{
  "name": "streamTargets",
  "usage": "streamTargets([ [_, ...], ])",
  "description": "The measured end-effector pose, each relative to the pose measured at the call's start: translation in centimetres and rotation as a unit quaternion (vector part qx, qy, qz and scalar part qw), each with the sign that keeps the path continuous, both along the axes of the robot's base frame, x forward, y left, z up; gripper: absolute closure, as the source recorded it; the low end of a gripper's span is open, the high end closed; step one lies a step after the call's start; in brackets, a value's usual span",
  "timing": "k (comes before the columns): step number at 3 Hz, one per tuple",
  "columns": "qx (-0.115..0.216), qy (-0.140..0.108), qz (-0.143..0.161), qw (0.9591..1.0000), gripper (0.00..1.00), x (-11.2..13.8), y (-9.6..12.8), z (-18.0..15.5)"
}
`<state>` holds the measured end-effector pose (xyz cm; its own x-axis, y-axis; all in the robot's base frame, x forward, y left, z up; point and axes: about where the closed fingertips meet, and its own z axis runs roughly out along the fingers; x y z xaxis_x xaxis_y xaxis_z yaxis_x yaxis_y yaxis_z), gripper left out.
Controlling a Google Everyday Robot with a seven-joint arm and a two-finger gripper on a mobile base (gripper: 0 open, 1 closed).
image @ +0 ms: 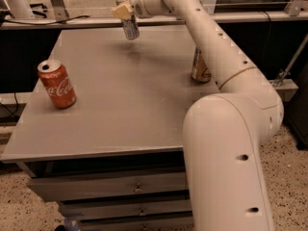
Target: Knock redbull can over
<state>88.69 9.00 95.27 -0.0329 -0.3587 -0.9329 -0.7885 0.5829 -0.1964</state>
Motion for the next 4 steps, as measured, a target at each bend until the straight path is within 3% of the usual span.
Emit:
streamTargets([
  [1, -0.046, 0.002, 0.088, 0.9951, 1.00, -4.8, 1.8, 0.3],
  [2, -0.103, 0.034, 0.159, 0.9812, 1.00, -8.5, 3.0, -2.3],
  [3, -0.166, 0.094, 0.205, 0.9601, 1.00, -11.3, 2.1, -6.4],
  [4, -0.174, 0.102, 0.210, 0.9566, 1.00, -11.7, 1.9, -6.7],
])
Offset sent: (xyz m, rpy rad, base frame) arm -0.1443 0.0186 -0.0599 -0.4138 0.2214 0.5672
